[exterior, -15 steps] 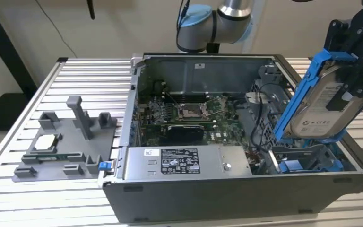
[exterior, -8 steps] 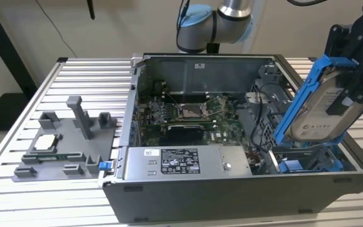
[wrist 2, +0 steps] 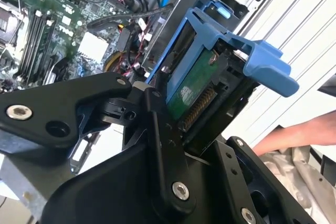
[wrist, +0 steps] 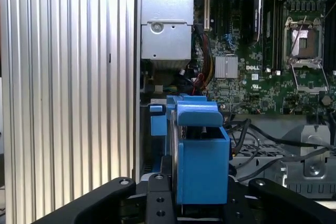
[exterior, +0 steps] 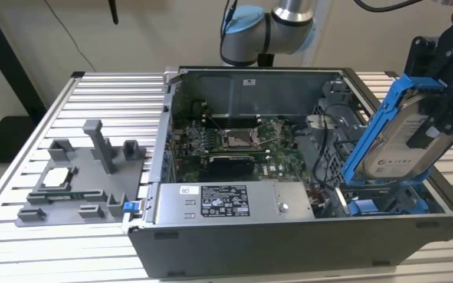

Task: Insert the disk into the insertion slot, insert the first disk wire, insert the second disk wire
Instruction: 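Insert the disk into the insertion slot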

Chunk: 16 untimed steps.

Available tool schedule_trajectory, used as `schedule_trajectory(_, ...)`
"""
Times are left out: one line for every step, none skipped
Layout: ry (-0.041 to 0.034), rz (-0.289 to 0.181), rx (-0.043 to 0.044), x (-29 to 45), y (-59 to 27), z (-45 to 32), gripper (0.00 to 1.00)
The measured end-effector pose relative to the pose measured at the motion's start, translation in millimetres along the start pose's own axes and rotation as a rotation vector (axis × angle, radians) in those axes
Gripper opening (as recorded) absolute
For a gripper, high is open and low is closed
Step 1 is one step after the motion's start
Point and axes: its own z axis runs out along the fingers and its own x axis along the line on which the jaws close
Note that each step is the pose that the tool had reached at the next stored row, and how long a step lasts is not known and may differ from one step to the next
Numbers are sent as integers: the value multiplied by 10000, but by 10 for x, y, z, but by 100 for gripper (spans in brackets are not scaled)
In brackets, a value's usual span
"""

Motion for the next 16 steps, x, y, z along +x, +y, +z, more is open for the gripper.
schedule_trajectory(0, 0, 0, 0, 0, 1, 0)
schedule_trajectory(-1, 0, 0, 0, 0, 1, 0)
schedule_trajectory(-2, 0, 0, 0, 0, 3, 0)
schedule_trajectory(-3, 0, 0, 0, 0, 3, 0)
schedule_trajectory(-2, -1, 0, 0, 0, 5, 0)
schedule_trajectory(-7, -1, 1, 0, -1, 11, 0)
schedule_trajectory(-5, -1, 2, 0, -1, 16, 0)
schedule_trajectory(-4, -1, 4, 1, -2, 24, 0)
schedule_trajectory(-5, -1, 6, 1, -2, 34, 0)
schedule_trajectory(-4, -2, 8, 1, -2, 43, 0)
schedule_trajectory(-4, -1, 10, 1, -2, 51, 0)
schedule_trajectory(-5, -1, 12, 2, -2, 59, 0)
schedule_trajectory(-5, -1, 13, 2, -3, 64, 0)
schedule_trajectory(-5, -1, 13, 2, -3, 70, 0)
schedule_trajectory(-4, -2, 13, 2, -3, 74, 0)
schedule_trajectory(-5, -1, 13, 2, -3, 80, 0)
